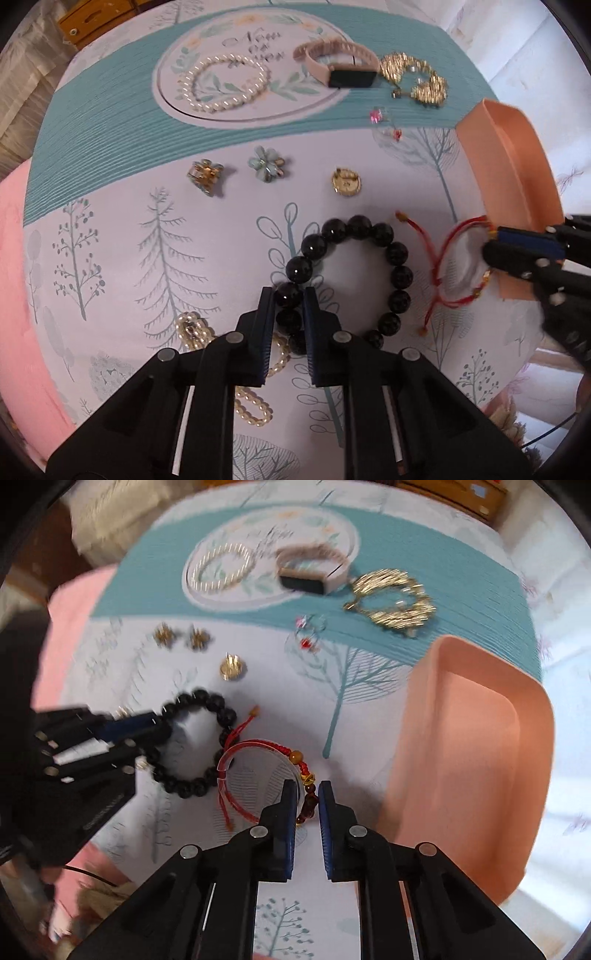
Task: Organize jewelry
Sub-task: 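Carry the red bracelet into the peach tray with the right tool while the left drops the black bracelet there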
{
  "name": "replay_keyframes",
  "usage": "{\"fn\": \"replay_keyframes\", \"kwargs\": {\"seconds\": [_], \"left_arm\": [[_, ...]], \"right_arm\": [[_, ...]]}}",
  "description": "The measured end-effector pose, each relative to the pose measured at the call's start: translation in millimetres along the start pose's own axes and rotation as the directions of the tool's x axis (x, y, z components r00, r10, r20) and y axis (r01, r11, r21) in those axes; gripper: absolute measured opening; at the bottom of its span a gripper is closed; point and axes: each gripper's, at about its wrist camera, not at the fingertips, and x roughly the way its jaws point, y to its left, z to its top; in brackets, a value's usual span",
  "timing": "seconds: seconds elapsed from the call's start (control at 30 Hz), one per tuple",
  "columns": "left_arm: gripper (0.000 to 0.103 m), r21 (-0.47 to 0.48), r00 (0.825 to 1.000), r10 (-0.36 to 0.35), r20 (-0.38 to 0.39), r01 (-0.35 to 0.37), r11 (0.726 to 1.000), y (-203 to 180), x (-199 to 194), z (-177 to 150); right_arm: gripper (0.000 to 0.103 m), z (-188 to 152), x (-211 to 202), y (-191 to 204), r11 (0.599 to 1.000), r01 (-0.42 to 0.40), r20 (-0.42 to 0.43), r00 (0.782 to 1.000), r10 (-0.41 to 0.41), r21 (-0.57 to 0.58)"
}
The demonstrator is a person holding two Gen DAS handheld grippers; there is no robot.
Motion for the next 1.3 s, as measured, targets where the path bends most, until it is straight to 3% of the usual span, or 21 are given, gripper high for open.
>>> {"fn": "replay_keyframes", "kwargs": {"seconds": [0.23, 0.43, 0.67, 0.97, 1.17, 1.3], "left_arm": [[0.012, -0.012, 0.992, -0.035, 0.121, 0.036, 0.999, 2, -54, -8], [0.012, 0.040, 0.972, -0.094, 0.215, 0.087, 0.995, -27, -107, -5], [0.012, 0.128, 0.946, -0.159, 0.283, 0.128, 0.984, -71, -144, 7], [0.012, 0.264, 0.917, -0.254, 0.308, 0.175, 0.949, -138, -174, 23], [0.012, 0.312, 0.910, -0.310, 0.276, 0.220, 0.924, -183, -158, 41], [0.012, 0.324, 0.910, -0.336, 0.244, 0.250, 0.913, -209, -131, 55]], "right_arm": [[0.011, -29, -56, -46, 0.984, -0.108, 0.153, 0.984, 0.086, 0.143], [0.011, -55, -99, -102, 0.958, -0.079, 0.253, 0.967, 0.006, 0.276], [0.012, -78, -68, -153, 0.912, -0.058, 0.193, 0.981, -0.024, 0.405], [0.012, -94, -17, -174, 0.885, -0.056, 0.133, 0.991, -0.007, 0.463], [0.013, -102, -14, -174, 0.866, -0.110, 0.150, 0.988, 0.042, 0.488], [0.015, -113, -34, -170, 0.861, -0.106, 0.213, 0.977, -0.003, 0.498]]}}
